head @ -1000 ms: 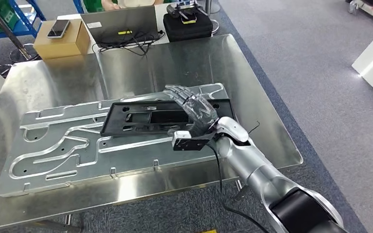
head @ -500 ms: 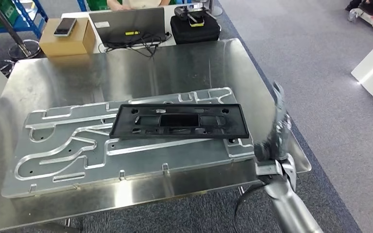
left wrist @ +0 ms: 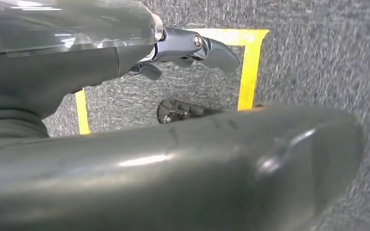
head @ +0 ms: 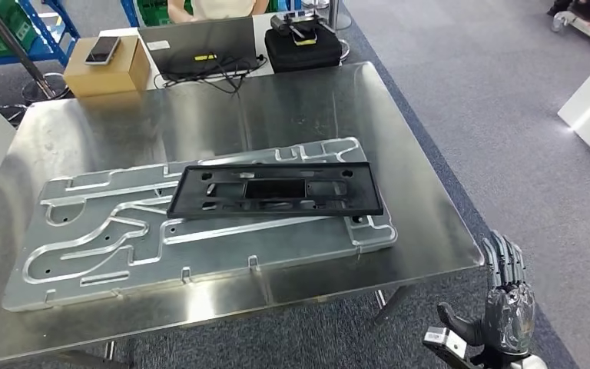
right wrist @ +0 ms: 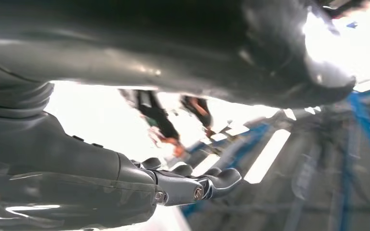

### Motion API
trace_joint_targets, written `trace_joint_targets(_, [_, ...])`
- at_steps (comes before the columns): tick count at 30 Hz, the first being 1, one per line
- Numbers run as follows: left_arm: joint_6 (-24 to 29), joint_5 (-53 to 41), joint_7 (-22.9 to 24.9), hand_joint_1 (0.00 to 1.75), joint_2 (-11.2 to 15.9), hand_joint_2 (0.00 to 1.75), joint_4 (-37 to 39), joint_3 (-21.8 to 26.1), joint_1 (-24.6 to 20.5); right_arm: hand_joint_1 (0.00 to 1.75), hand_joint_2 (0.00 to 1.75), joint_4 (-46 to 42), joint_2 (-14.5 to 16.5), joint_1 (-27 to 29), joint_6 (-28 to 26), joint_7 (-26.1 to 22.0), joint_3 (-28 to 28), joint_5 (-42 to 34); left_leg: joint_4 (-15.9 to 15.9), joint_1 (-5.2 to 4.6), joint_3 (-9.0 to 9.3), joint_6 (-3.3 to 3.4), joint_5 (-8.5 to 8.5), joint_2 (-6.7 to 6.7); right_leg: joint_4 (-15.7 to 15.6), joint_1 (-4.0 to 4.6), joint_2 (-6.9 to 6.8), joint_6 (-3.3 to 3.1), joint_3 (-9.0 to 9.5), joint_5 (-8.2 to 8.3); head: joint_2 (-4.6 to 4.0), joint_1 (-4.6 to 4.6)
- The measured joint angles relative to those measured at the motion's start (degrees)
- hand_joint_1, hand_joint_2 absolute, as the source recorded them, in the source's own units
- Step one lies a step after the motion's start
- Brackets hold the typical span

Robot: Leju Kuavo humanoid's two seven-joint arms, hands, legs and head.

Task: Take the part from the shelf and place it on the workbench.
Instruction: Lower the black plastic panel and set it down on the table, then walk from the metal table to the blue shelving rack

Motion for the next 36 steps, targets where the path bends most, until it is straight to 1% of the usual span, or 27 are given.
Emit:
trace_joint_targets(3, [-0.3, -0.3, -0.1, 0.0, 0.0, 0.0, 0.0, 0.3, 0.1, 0.0, 0.0, 3.3, 2.1, 0.8, 0.6, -0.3, -3.6, 1.0, 10.0, 0.25, -3.17, -0.67, -7.47, 0.11, 0.0, -0.01, -0.15, -0.54, -1.63, 1.2, 0.0, 0.0])
trace_joint_targets(4, [-0.3, -0.4, -0.1, 0.0, 0.0, 0.0, 0.0, 0.4, 0.1, 0.0, 0.0, 4.4, 2.8, 1.0, 0.7, -0.3, -4.7, 1.3, 12.8, 0.29, -3.64, -0.78, -9.06, 0.11, 0.1, 0.05, -0.16, -0.51, -2.27, 1.64, 0.0, 0.01])
trace_joint_targets(5, [-0.4, -0.4, -0.2, 0.0, 0.0, 0.0, 0.0, 0.5, 0.1, 0.0, 0.0, 5.5, 3.4, 1.1, 1.1, -0.3, -5.7, 1.6, 13.6, 0.3, -3.03, -0.78, -9.53, 0.11, 0.2, 0.11, -0.17, -0.46, -2.92, 2.09, 0.0, 0.0])
trace_joint_targets(6, [-0.4, -0.4, -0.2, 0.0, 0.0, 0.0, 0.0, 0.5, 0.1, 0.0, 0.0, 6.6, 3.9, 1.1, 1.6, -0.3, -6.7, 2.1, 11.9, 0.3, -1.16, -0.65, -8.92, 0.11, 0.3, 0.15, -0.15, -0.39, -3.56, 2.55, 0.0, 0.0])
trace_joint_targets(8, [-0.5, -0.5, -0.5, 0.0, 0.0, 0.0, 0.0, 0.6, 0.1, 0.0, 0.0, 10.3, 4.9, 0.5, 3.3, -0.3, -9.1, 3.2, 3.1, 0.21, 5.16, -0.05, -6.58, 0.12, 0.4, 0.2, -0.11, -0.1, -4.53, 3.49, 0.0, -0.01])
trace_joint_targets(9, [-0.6, -0.6, -0.7, 0.0, 0.0, 0.0, 0.0, 0.6, 0.0, 0.0, 0.0, 13.1, 5.3, 0.0, 4.1, -0.4, -10.6, 3.6, -1.0, 0.02, 7.71, 0.29, -5.63, 0.11, 0.4, 0.24, -0.15, 0.17, -4.72, 3.92, 0.0, 0.01])
trace_joint_targets(10, [-0.7, -0.8, -0.9, 0.0, 0.0, 0.0, 0.0, 0.6, 0.0, 0.0, 0.0, 17.0, 5.6, -0.9, 4.8, -0.5, -12.4, 4.0, -3.5, -0.22, 9.25, 0.6, -5.06, 0.09, 0.3, 0.21, -0.19, 0.53, -4.77, 4.39, 0.0, 0.0])
trace_joint_targets(13, [-1.1, -1.4, -1.2, 0.0, 0.0, 0.0, 0.0, 0.6, 0.3, 0.0, 0.0, 34.1, 5.5, -5.0, 5.5, -0.7, -19.4, 4.8, -4.5, -0.62, 9.17, 1.58, -3.47, 0.08, -0.5, 0.01, -0.22, 1.76, -4.65, 6.01, 0.0, -0.01])
trace_joint_targets(14, [-1.2, -1.5, -1.2, 0.0, 0.0, 0.0, 0.0, 0.6, 0.4, 0.0, 0.0, 40.0, 5.3, -6.1, 5.4, -0.7, -21.7, 5.1, -4.7, -0.52, 8.79, 1.99, -2.71, 0.16, -0.4, -0.06, -0.15, 2.06, -4.8, 5.72, 0.0, 0.0])
trace_joint_targets(15, [-1.3, -1.6, -1.2, 0.0, -0.1, 0.0, 0.1, 0.6, 0.4, 0.0, 0.0, 45.1, 5.1, -6.8, 5.4, -0.7, -23.6, 5.3, -5.0, -0.38, 8.23, 2.44, -1.87, 0.24, 0.6, -0.12, -0.09, 2.28, -5.23, 4.21, 0.0, 0.01])
trace_joint_targets(16, [-1.3, -1.7, -1.2, 0.0, -0.1, 0.0, 0.1, 0.6, 0.5, 0.0, 0.0, 49.3, 4.8, -7.4, 5.6, -0.7, -25.1, 5.4, -5.3, -0.26, 7.49, 2.8, -1.02, 0.35, 2.7, -0.19, -0.02, 2.45, -5.97, 1.55, 0.0, 0.01])
trace_joint_targets(18, [-1.3, -1.8, -1.2, 0.0, -0.1, 0.0, 0.1, 0.7, 0.7, 0.0, 0.0, 56.8, 4.4, -8.9, 7.5, 0.9, -27.4, 6.1, -5.2, -0.41, 5.62, 3.15, 0.39, 0.63, 10.1, -0.28, 0.05, 2.67, -7.8, -4.86, 0.0, 0.01])
trace_joint_targets(19, [-1.3, -1.9, -1.1, 0.0, -0.1, 0.0, 0.1, 0.7, 0.7, 0.0, 0.0, 60.1, 4.2, -9.6, 9.6, 3.0, -28.2, 6.6, -5.1, -0.47, 4.65, 3.11, 1.06, 0.77, 13.6, -0.3, 0.05, 2.81, -8.25, -6.63, 0.0, 0.01])
trace_joint_targets(20, [-1.3, -2.0, -1.0, 0.0, -0.1, 0.0, 0.1, 0.7, 0.7, 0.0, 0.0, 63.1, 4.1, -10.3, 12.6, 6.1, -28.8, 7.0, -5.0, -0.49, 3.67, 3.03, 1.71, 0.89, 15.8, -0.33, 0.05, 2.92, -7.99, -6.94, 0.0, 0.01])
trace_joint_targets(21, [-1.4, -2.1, -0.9, 0.0, -0.1, 0.0, 0.1, 0.7, 0.7, 0.0, 0.0, 65.8, 4.1, -11.0, 16.4, 10.2, -29.3, 7.1, -4.7, -0.47, 2.69, 2.9, 2.3, 0.96, 16.2, -0.36, 0.04, 2.98, -6.76, -5.96, 0.0, 0.01])
trace_joint_targets(22, [-1.4, -2.2, -0.8, 0.0, -0.2, 0.0, 0.1, 0.7, 0.7, 0.0, 0.0, 68.1, 4.1, -11.6, 20.7, 14.8, -29.9, 6.9, -4.3, -0.43, 1.69, 2.74, 2.81, 0.99, 14.5, -0.4, 0.04, 2.99, -4.49, -4.4, 0.0, 0.01])
trace_joint_targets(23, [-1.4, -2.3, -0.7, 0.0, -0.2, 0.0, 0.1, 0.8, 0.6, 0.0, 0.0, 70.0, 4.1, -12.2, 25.1, 19.4, -30.5, 6.5, -3.8, -0.39, 0.74, 2.53, 3.27, 0.99, 11.1, -0.43, 0.06, 2.9, -1.31, -3.3, 0.0, 0.01])
trace_joint_targets(25, [-1.5, -2.8, -0.5, 0.0, -0.3, 0.0, 0.1, 0.9, 0.5, 0.0, 0.0, 73.0, 4.3, -13.3, 32.6, 28.2, -31.7, 6.4, -2.8, -0.47, -0.88, 1.84, 4.05, 0.75, 2.8, -0.24, 0.61, 2.45, 4.96, -3.92, 0.0, 0.0])
trace_joint_targets(26, [-1.5, -3.1, -0.5, 0.0, -0.4, 0.0, 0.1, 0.9, 0.4, 0.0, 0.0, 74.2, 4.4, -13.7, 35.2, 31.9, -32.1, 6.8, -2.4, -0.51, -1.36, 1.45, 4.48, 0.62, 0.1, -0.08, 0.79, 2.16, 6.66, -4.81, 0.0, 0.0])
trace_joint_targets(27, [-1.5, -3.3, -0.4, 0.0, -0.4, 0.0, 0.1, 0.9, 0.3, 0.0, 0.0, 75.1, 4.5, -13.9, 37.1, 34.9, -32.3, 7.3, -2.3, -0.54, -1.67, 1.04, 4.97, 0.45, -1.2, 0.13, 0.87, 1.84, 7.25, -5.38, 0.0, 0.0])
trace_joint_targets(29, [-1.6, -3.7, -0.3, 0.0, -0.4, 0.0, 0.1, 0.9, 0.3, 0.0, 0.0, 76.6, 4.8, -14.1, 39.1, 38.3, -32.4, 8.3, -2.2, -0.39, -2.17, 0.32, 5.43, 0.2, -1.5, 0.05, 0.11, 0.98, 6.52, -4.6, 0.0, 0.0])
trace_joint_targets(30, [-1.6, -3.8, -0.2, 0.0, -0.4, 0.0, 0.1, 0.9, 0.3, 0.0, 0.0, 77.2, 4.9, -14.3, 39.5, 39.0, -32.4, 8.5, -1.4, -0.27, -2.65, -0.01, 4.26, 0.12, -1.6, -0.07, -0.32, 0.45, 5.98, -3.95, 0.0, 0.0])
trace_joint_targets(32, [-1.6, -3.8, -0.1, 0.0, -0.4, 0.0, 0.1, 0.9, 0.4, 0.0, 0.0, 78.0, 5.1, -14.5, 39.7, 39.5, -32.4, 8.7, 3.3, 0.06, -4.11, -0.68, -1.18, 0.14, -1.8, -0.21, -1.19, -0.25, 4.48, -2.57, 0.0, -0.01])
trace_joint_targets(33, [-1.6, -3.9, 0.0, 0.0, -0.4, 0.0, 0.1, 0.9, 0.4, 0.0, 0.0, 78.2, 5.1, -14.6, 39.8, 39.6, -32.4, 8.8, 6.9, 0.21, -4.86, -1.04, -4.22, 0.16, -1.7, -0.17, -1.53, -0.38, 3.67, -1.93, 0.0, -0.01])
trace_joint_targets(34, [-1.6, -3.9, 0.0, 0.0, -0.4, 0.0, 0.1, 0.9, 0.4, 0.0, 0.0, 78.5, 5.1, -14.6, 39.9, 39.8, -32.4, 8.9, 10.4, 0.39, -5.33, -1.38, -6.09, 0.17, -1.7, -0.11, -2.0, -0.35, 2.84, -1.3, 0.0, -0.02])
trace_joint_targets(35, [-1.7, -4.0, 0.1, 0.0, -0.4, 0.0, 0.1, 0.9, 0.4, 0.0, 0.0, 78.7, 5.2, -14.6, 40.1, 40.3, -32.5, 8.9, 13.1, 0.56, -5.31, -1.65, -6.5, 0.18, -1.6, -0.06, -2.39, -0.25, 1.98, -0.68, 0.0, -0.02])
trace_joint_targets(36, [-1.8, -4.2, 0.1, 0.0, -0.4, 0.0, 0.1, 0.9, 0.4, 0.0, 0.0, 79.0, 5.2, -14.7, 40.4, 41.1, -32.5, 9.0, 14.1, 0.72, -4.52, -1.83, -5.52, 0.2, -1.4, -0.03, -2.77, -0.1, 1.07, -0.09, 0.0, -0.02])
